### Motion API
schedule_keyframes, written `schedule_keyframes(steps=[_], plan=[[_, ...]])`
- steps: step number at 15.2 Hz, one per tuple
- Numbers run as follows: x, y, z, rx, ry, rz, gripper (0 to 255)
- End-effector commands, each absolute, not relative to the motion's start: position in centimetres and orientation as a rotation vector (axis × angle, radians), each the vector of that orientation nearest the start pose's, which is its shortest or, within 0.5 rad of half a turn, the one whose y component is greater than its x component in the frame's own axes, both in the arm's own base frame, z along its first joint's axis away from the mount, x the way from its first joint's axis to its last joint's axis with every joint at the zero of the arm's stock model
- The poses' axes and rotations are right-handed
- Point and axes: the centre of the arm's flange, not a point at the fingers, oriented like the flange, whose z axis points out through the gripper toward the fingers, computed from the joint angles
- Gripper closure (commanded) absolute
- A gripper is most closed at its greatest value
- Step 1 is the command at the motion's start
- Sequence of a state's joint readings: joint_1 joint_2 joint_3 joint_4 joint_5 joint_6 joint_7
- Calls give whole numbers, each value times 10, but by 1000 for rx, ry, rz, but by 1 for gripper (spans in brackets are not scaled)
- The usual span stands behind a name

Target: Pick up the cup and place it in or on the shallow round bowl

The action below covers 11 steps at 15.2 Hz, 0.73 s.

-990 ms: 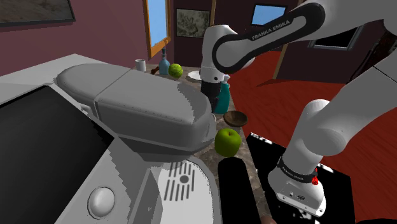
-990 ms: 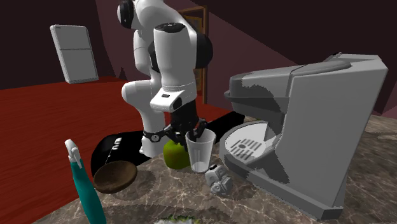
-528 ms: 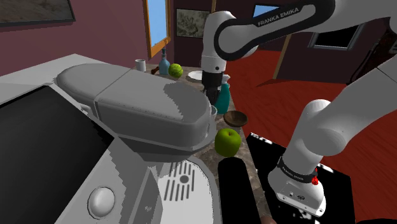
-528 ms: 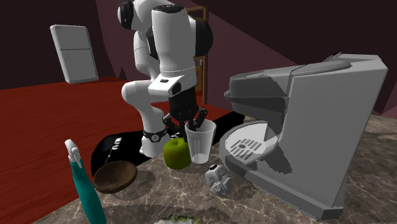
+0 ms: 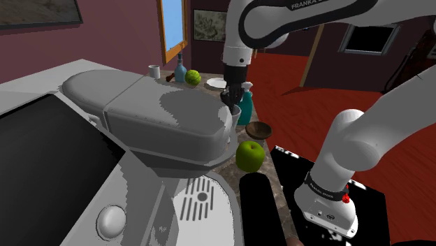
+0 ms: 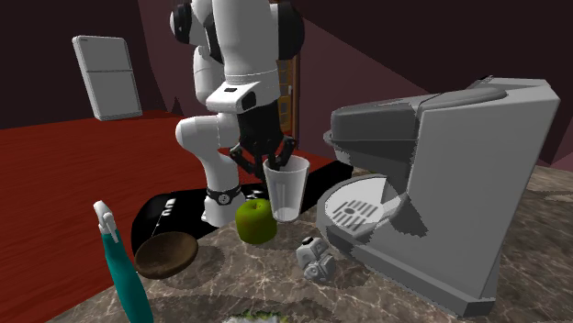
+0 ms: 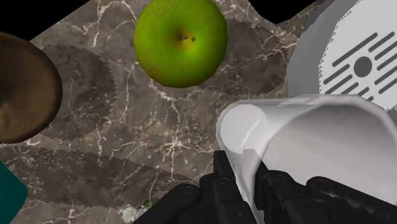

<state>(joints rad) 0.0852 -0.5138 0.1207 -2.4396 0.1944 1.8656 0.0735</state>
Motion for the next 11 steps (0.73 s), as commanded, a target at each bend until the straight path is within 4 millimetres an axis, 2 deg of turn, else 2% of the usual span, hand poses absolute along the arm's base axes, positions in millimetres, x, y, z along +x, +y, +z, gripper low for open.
schedule_keyframes(steps=[1, 11], plan=[[373, 77, 485, -3023, -80, 117, 255], [357, -52, 502, -3023, -80, 117, 255]])
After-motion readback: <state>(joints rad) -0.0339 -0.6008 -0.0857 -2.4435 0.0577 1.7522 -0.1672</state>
